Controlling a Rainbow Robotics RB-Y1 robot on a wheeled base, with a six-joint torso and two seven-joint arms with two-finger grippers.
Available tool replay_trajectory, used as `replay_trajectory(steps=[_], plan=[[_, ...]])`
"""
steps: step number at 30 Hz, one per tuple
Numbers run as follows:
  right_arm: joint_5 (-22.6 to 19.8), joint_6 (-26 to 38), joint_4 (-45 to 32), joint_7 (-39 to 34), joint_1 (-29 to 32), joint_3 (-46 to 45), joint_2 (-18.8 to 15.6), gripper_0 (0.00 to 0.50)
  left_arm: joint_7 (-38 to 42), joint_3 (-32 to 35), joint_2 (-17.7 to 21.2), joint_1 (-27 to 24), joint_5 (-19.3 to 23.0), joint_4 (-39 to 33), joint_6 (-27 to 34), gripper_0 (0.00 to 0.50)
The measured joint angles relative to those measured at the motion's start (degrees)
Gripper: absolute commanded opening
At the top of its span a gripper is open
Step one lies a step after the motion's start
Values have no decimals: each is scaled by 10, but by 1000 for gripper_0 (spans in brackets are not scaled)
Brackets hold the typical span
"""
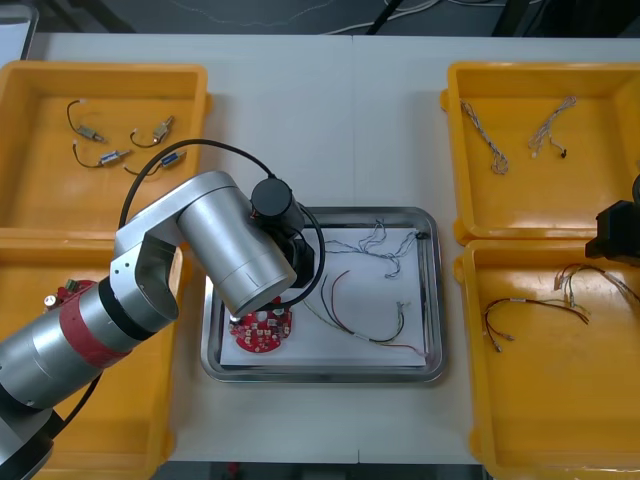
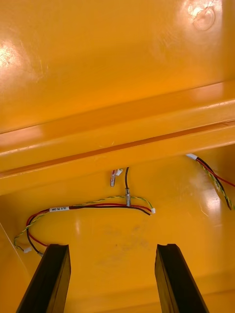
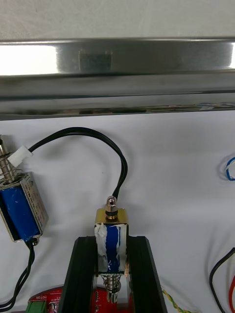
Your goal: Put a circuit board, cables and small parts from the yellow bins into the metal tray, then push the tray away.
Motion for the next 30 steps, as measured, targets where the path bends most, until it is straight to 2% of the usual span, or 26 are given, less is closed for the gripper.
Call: replay_trajectory(steps=[4, 5, 7, 8, 9, 10, 11, 12, 13, 15, 18, 22, 24, 30], plan=[[0, 0, 0, 0, 0, 0, 0, 500, 0, 0, 0, 0, -1, 0, 0, 0], [0, 0, 0, 0, 0, 0, 0, 500, 0, 0, 0, 0, -1, 0, 0, 39], [0, 0, 0, 0, 0, 0, 0, 500, 0, 0, 0, 0, -1, 0, 0, 154], [0, 0, 0, 0, 0, 0, 0, 500, 0, 0, 0, 0, -2, 0, 0, 179], [0, 0, 0, 0, 0, 0, 0, 500, 0, 0, 0, 0, -2, 0, 0, 183], [0, 0, 0, 0, 0, 0, 0, 500, 0, 0, 0, 0, -3, 0, 0, 216], [0, 0, 0, 0, 0, 0, 0, 500, 0, 0, 0, 1, -4, 0, 0, 277], [0, 0, 0, 0, 0, 0, 0, 500, 0, 0, -1, 1, -6, 0, 0, 277], [0, 0, 0, 0, 0, 0, 0, 500, 0, 0, -1, 2, -7, 0, 0, 369], [0, 0, 0, 0, 0, 0, 0, 500, 0, 0, -1, 2, -7, 0, 0, 395], [0, 0, 0, 0, 0, 0, 0, 500, 0, 0, -1, 2, -7, 0, 0, 464], [0, 0, 0, 0, 0, 0, 0, 500, 0, 0, -1, 2, -10, 0, 0, 500], [0, 0, 0, 0, 0, 0, 0, 500, 0, 0, -1, 2, -10, -2, 8, 500], [0, 0, 0, 0, 0, 0, 0, 500, 0, 30, -1, 2, 16, -32, 81, 500]])
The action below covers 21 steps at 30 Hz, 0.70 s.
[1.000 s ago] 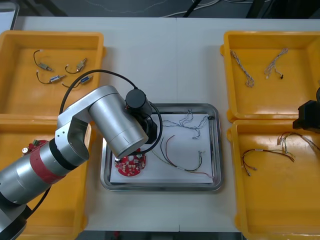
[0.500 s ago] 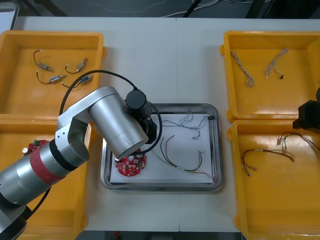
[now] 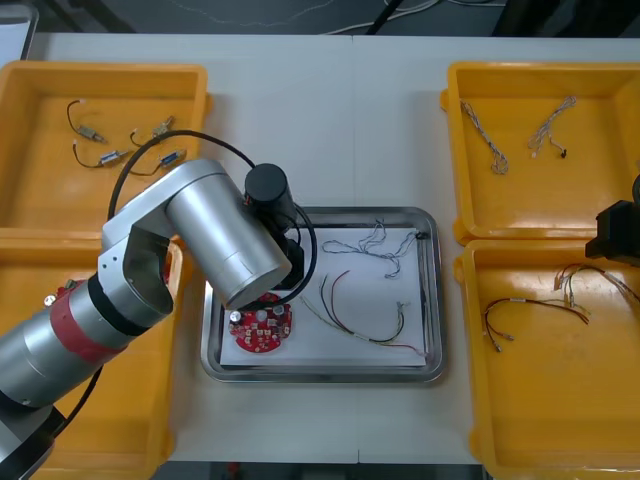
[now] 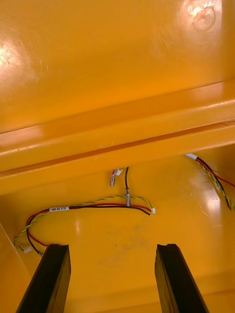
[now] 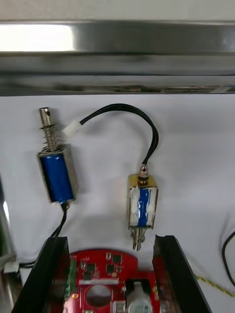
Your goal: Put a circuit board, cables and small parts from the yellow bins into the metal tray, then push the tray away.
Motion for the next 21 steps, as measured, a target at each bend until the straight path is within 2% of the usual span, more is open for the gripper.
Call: replay_trajectory(steps=[10, 15, 21], plan=[[0, 0, 0, 0, 0, 0, 0, 500, -1, 113, 2, -1, 101, -70, 124, 500], [0, 0, 0, 0, 0, 0, 0, 500, -4, 158, 22, -1, 147, -105, 135, 500], [0, 0, 0, 0, 0, 0, 0, 500, -7, 197, 75, -1, 206, -143, 135, 500]])
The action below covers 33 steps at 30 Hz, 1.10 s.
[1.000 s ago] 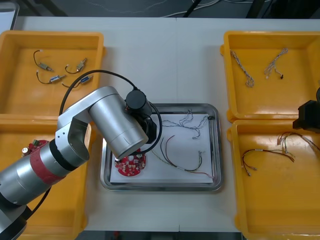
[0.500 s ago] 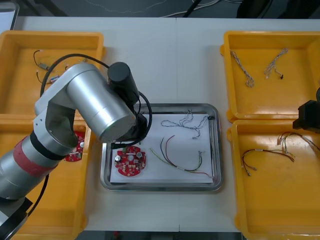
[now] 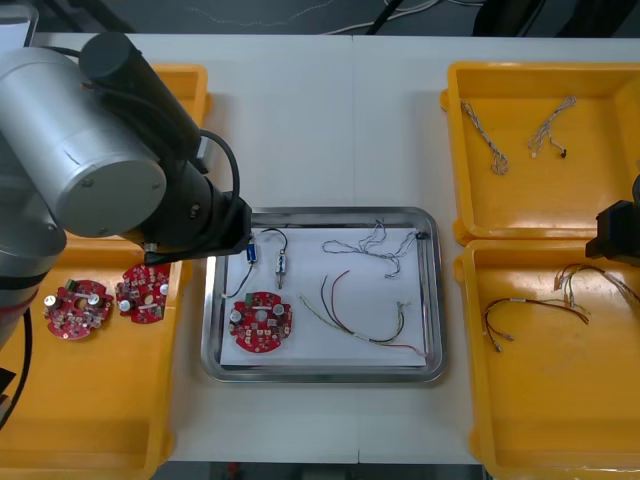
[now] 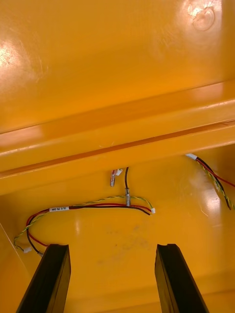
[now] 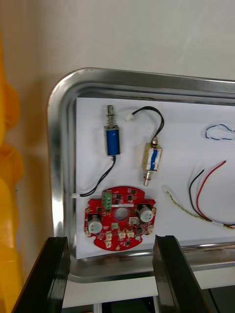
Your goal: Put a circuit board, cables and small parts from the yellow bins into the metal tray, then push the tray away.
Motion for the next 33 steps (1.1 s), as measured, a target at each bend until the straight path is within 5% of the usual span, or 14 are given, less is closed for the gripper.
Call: replay_trajectory(steps=[9, 16, 26, 33], plan=[[-5, 0, -1, 0, 1, 1, 0, 500, -2, 59, 116, 8, 93, -59, 1, 500], [-25, 0, -26, 0, 1, 28, 0, 500, -18, 153, 189, 68, 149, -97, 1, 500], [-33, 0, -69, 0, -30, 169, -1, 500, -208, 239, 221, 159, 151, -98, 1, 500], [-85, -17, -70, 0, -78, 255, -1, 500, -214, 239, 228, 196, 118, -101, -15, 500]])
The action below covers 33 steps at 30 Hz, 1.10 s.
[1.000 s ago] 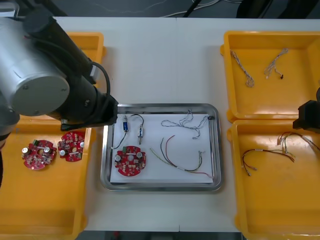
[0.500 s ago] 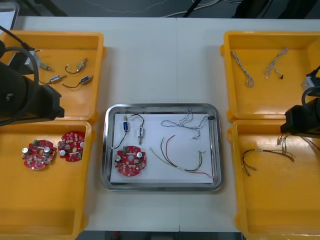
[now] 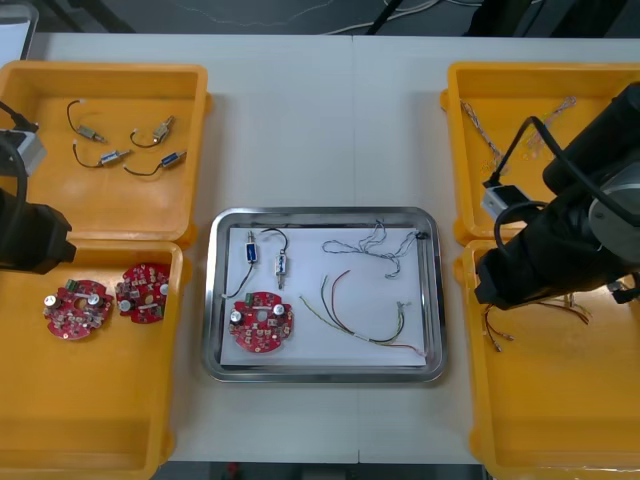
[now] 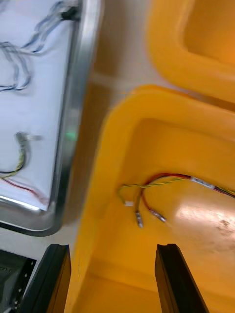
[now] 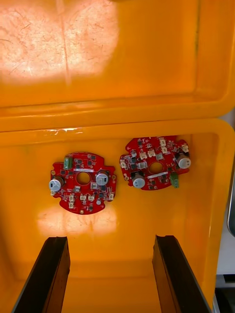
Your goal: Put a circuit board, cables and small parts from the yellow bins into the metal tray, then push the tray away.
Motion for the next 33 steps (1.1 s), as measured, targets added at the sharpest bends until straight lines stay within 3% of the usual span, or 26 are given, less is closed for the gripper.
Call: replay_trajectory(steps=[13, 21, 33], plan=[[-2, -29, -3, 0, -90, 147, 3, 500, 0, 14, 0, 70, -14, 0, -105, 500], [1, -48, -3, 0, -162, 243, 23, 500, 0, 18, 0, 79, -24, 0, -106, 500], [17, -108, 39, 0, -249, 371, 90, 500, 0, 18, 0, 79, -28, 0, -103, 500]])
